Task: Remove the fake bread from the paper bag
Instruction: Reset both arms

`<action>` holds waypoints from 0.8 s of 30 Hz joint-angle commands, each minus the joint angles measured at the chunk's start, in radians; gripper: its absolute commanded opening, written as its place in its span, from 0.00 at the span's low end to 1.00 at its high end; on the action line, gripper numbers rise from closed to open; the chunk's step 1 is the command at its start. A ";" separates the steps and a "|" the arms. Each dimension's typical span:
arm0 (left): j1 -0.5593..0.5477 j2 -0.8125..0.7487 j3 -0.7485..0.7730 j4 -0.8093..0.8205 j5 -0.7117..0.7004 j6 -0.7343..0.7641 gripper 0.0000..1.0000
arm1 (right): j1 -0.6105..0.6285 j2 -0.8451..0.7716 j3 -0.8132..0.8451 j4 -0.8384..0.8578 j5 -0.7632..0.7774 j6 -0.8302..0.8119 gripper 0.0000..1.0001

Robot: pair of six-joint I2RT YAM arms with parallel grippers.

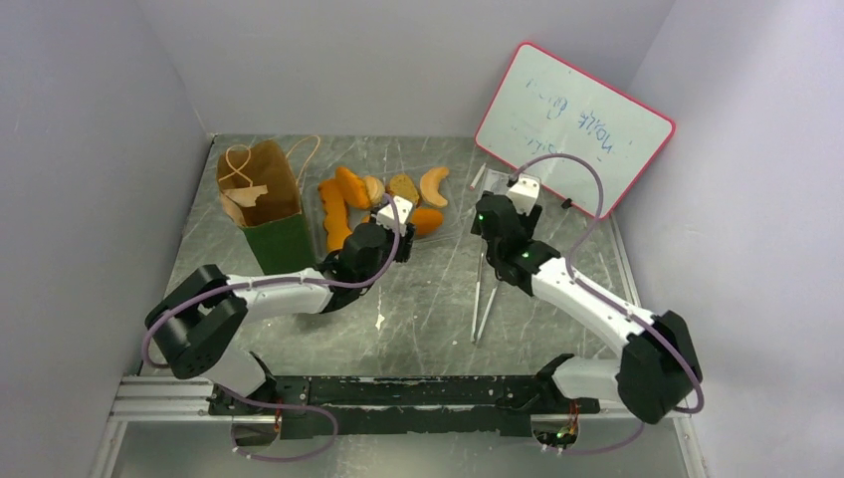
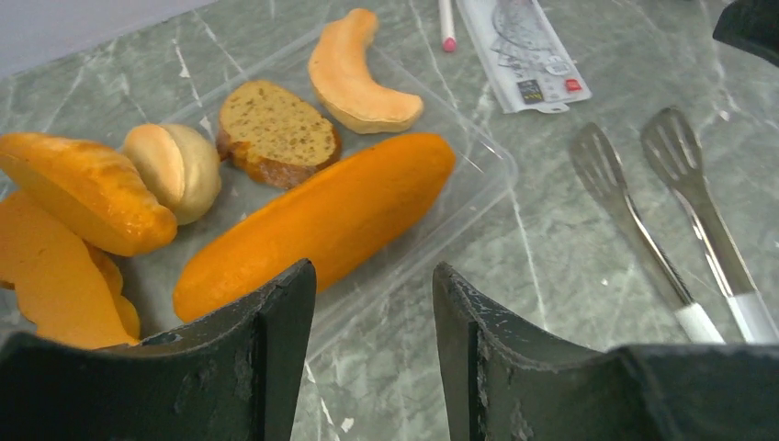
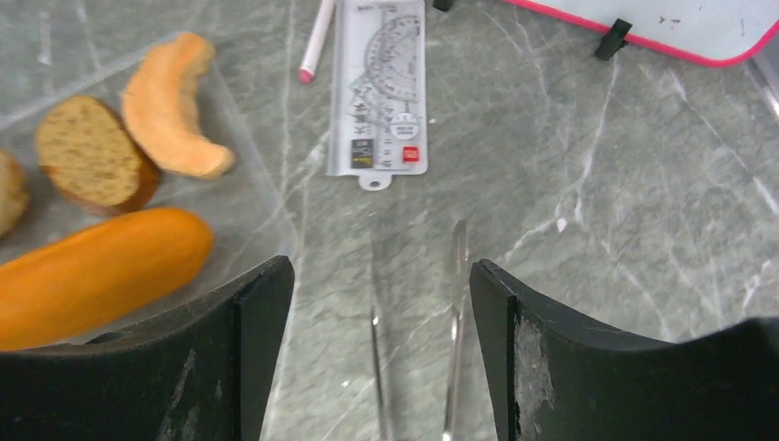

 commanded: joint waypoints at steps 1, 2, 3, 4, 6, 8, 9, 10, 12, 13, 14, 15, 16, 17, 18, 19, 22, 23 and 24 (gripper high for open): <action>0.032 0.039 -0.024 0.229 -0.051 0.014 0.56 | -0.078 0.080 -0.032 0.191 -0.076 -0.157 0.80; 0.041 0.040 -0.033 0.242 -0.043 -0.004 0.56 | -0.089 0.093 -0.042 0.218 -0.082 -0.175 0.83; 0.051 0.040 -0.047 0.267 -0.037 -0.014 0.57 | -0.101 0.102 -0.050 0.235 -0.090 -0.182 0.86; 0.059 0.038 -0.063 0.300 -0.034 -0.012 0.57 | -0.111 0.108 -0.059 0.249 -0.107 -0.190 0.88; 0.070 0.034 -0.101 0.360 -0.041 -0.005 0.62 | -0.118 0.111 -0.086 0.295 -0.144 -0.215 0.91; 0.091 0.022 -0.116 0.379 -0.030 -0.016 0.63 | -0.150 0.108 -0.109 0.331 -0.167 -0.238 0.95; 0.101 0.016 -0.119 0.378 -0.019 -0.025 0.63 | -0.154 0.103 -0.123 0.348 -0.179 -0.252 0.97; 0.114 0.011 -0.122 0.375 -0.008 -0.032 0.63 | -0.156 0.099 -0.135 0.368 -0.183 -0.261 0.98; 0.132 0.001 -0.133 0.375 0.005 -0.045 0.64 | -0.156 0.093 -0.139 0.373 -0.175 -0.246 1.00; 0.138 -0.003 -0.140 0.379 0.014 -0.051 0.64 | -0.156 0.091 -0.135 0.371 -0.173 -0.235 1.00; 0.144 -0.009 -0.145 0.384 0.019 -0.055 0.64 | -0.156 0.091 -0.130 0.364 -0.169 -0.219 1.00; 0.146 -0.015 -0.151 0.388 0.021 -0.058 0.64 | -0.156 0.095 -0.122 0.353 -0.153 -0.200 1.00; 0.148 -0.019 -0.157 0.396 0.023 -0.059 0.64 | -0.154 0.100 -0.111 0.337 -0.131 -0.179 1.00; 0.147 -0.023 -0.164 0.403 0.027 -0.061 0.64 | -0.154 0.105 -0.097 0.313 -0.112 -0.160 1.00; 0.147 -0.028 -0.171 0.410 0.029 -0.064 0.64 | -0.153 0.110 -0.087 0.297 -0.091 -0.144 1.00; 0.148 -0.031 -0.176 0.416 0.031 -0.067 0.64 | -0.150 0.111 -0.079 0.284 -0.073 -0.131 1.00; 0.147 -0.034 -0.191 0.433 0.032 -0.071 0.64 | -0.143 0.098 -0.083 0.276 -0.052 -0.122 1.00; 0.148 -0.036 -0.196 0.439 0.033 -0.072 0.64 | -0.143 0.091 -0.088 0.274 -0.049 -0.117 1.00; 0.149 -0.038 -0.201 0.448 0.034 -0.077 0.64 | -0.142 0.083 -0.091 0.271 -0.046 -0.108 1.00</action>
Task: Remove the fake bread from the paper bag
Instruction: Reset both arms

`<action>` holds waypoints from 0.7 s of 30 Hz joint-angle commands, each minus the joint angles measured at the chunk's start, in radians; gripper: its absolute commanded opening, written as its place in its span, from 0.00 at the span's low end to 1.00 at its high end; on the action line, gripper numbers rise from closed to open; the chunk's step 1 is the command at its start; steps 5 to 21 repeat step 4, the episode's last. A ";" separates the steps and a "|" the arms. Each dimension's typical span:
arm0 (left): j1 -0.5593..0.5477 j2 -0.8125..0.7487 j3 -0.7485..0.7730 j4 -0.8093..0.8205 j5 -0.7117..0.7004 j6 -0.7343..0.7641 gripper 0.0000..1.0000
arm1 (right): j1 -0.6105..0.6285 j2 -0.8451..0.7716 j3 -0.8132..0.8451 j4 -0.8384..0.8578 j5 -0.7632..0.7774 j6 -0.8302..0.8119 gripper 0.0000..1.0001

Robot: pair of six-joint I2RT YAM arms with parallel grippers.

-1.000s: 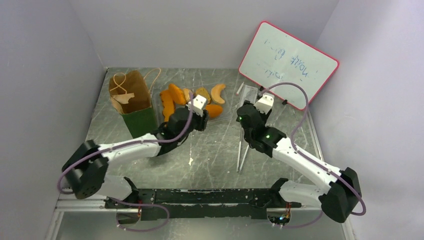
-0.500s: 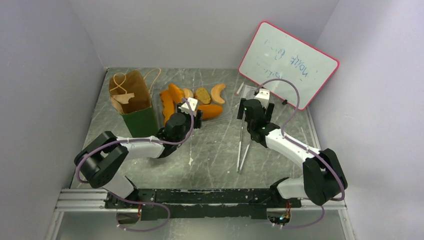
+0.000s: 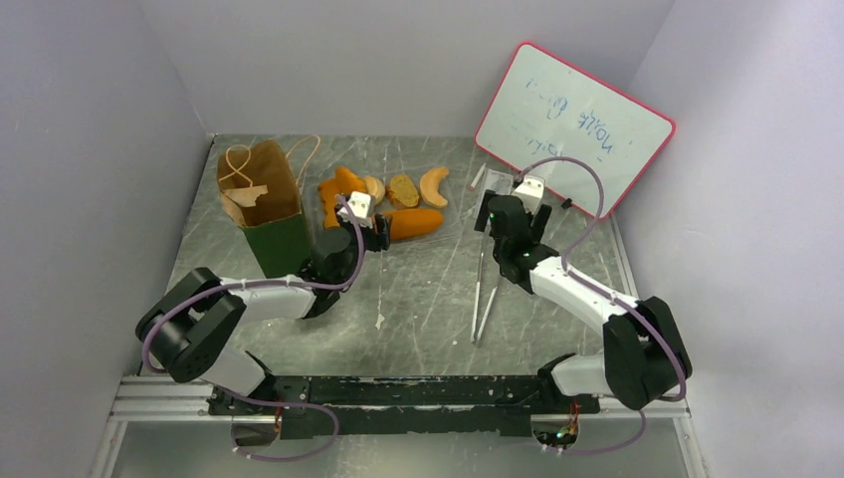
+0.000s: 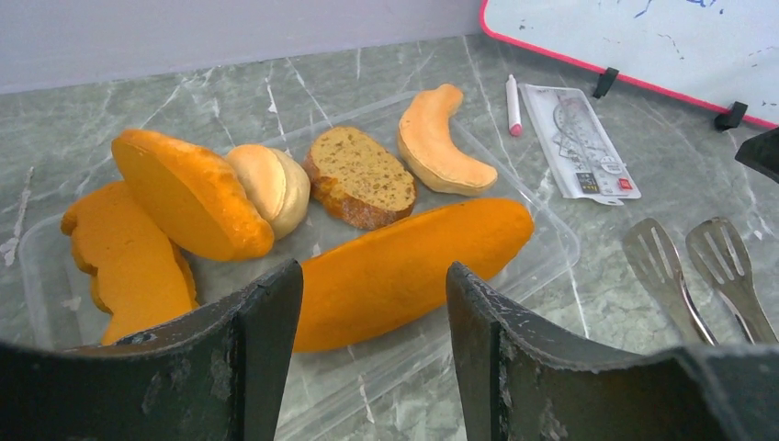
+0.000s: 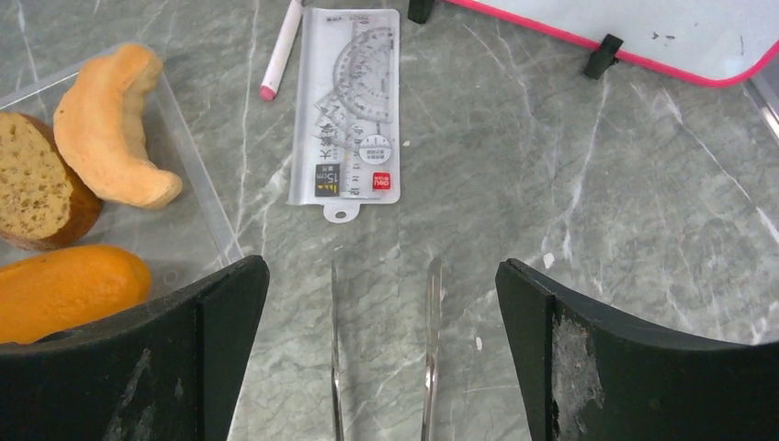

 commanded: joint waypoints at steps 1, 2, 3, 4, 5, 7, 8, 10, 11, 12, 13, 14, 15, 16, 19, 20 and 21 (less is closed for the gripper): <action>0.002 -0.026 -0.028 0.096 0.029 -0.029 0.64 | 0.008 -0.028 0.013 -0.027 0.060 0.053 0.99; 0.001 -0.028 -0.034 0.103 0.032 -0.033 0.64 | 0.012 -0.026 0.017 -0.038 0.076 0.062 0.99; 0.002 -0.031 -0.036 0.105 0.035 -0.036 0.64 | 0.019 -0.020 0.022 -0.054 0.096 0.077 0.99; 0.001 -0.033 -0.036 0.104 0.038 -0.037 0.64 | 0.020 -0.020 0.024 -0.063 0.110 0.086 1.00; 0.001 -0.033 -0.036 0.104 0.038 -0.037 0.64 | 0.020 -0.020 0.024 -0.063 0.110 0.086 1.00; 0.001 -0.033 -0.036 0.104 0.038 -0.037 0.64 | 0.020 -0.020 0.024 -0.063 0.110 0.086 1.00; 0.001 -0.033 -0.036 0.104 0.038 -0.037 0.64 | 0.020 -0.020 0.024 -0.063 0.110 0.086 1.00; 0.001 -0.033 -0.036 0.104 0.038 -0.037 0.64 | 0.020 -0.020 0.024 -0.063 0.110 0.086 1.00; 0.001 -0.033 -0.036 0.104 0.038 -0.037 0.64 | 0.020 -0.020 0.024 -0.063 0.110 0.086 1.00; 0.001 -0.033 -0.036 0.104 0.038 -0.037 0.64 | 0.020 -0.020 0.024 -0.063 0.110 0.086 1.00; 0.001 -0.033 -0.036 0.104 0.038 -0.037 0.64 | 0.020 -0.020 0.024 -0.063 0.110 0.086 1.00; 0.001 -0.033 -0.036 0.104 0.038 -0.037 0.64 | 0.020 -0.020 0.024 -0.063 0.110 0.086 1.00; 0.001 -0.033 -0.036 0.104 0.038 -0.037 0.64 | 0.020 -0.020 0.024 -0.063 0.110 0.086 1.00; 0.001 -0.033 -0.036 0.104 0.038 -0.037 0.64 | 0.020 -0.020 0.024 -0.063 0.110 0.086 1.00; 0.001 -0.033 -0.036 0.104 0.038 -0.037 0.64 | 0.020 -0.020 0.024 -0.063 0.110 0.086 1.00; 0.001 -0.033 -0.036 0.104 0.038 -0.037 0.64 | 0.020 -0.020 0.024 -0.063 0.110 0.086 1.00; 0.001 -0.033 -0.036 0.104 0.038 -0.037 0.64 | 0.020 -0.020 0.024 -0.063 0.110 0.086 1.00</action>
